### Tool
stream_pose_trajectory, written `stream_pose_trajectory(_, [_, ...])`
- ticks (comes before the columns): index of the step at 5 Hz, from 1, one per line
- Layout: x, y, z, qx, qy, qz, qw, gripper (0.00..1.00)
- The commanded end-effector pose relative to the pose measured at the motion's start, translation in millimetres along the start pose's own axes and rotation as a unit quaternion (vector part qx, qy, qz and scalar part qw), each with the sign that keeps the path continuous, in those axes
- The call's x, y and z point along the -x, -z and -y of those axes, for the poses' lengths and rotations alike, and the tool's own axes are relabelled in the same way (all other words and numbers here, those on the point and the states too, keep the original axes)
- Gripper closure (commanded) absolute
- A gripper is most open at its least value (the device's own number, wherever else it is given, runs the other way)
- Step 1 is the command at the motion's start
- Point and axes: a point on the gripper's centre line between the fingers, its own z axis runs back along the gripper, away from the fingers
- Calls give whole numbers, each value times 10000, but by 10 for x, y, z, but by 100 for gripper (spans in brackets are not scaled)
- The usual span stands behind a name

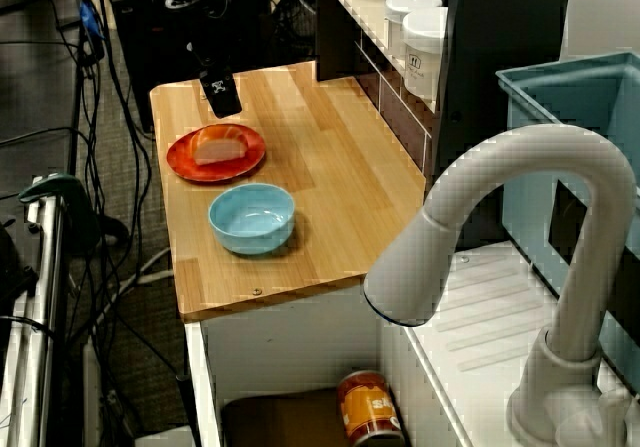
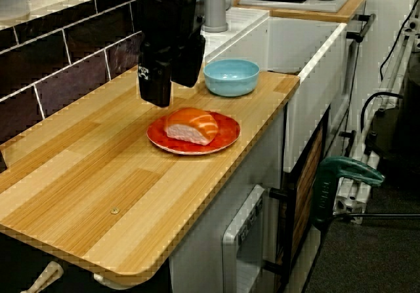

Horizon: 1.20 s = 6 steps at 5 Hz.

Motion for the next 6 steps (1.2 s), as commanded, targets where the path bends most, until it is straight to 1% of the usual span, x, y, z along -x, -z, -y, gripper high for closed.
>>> stream_pose_trajectory(1, [236,-49,-2,157,-71,42,9998,0])
stream_pose_trajectory(2, [272,-27,-43,241,-311,49,9992,0])
stream_pose_trajectory(3, [278,-17,-37,444,-449,37,9980,0])
stream_pose_trajectory(4, [269,38,16,397,-542,97,9977,0])
stream_pose_trajectory(5, [249,34,62,473,-614,38,9970,0])
stream_pose_trajectory(6, [250,40,107,480,-553,29,9973,0])
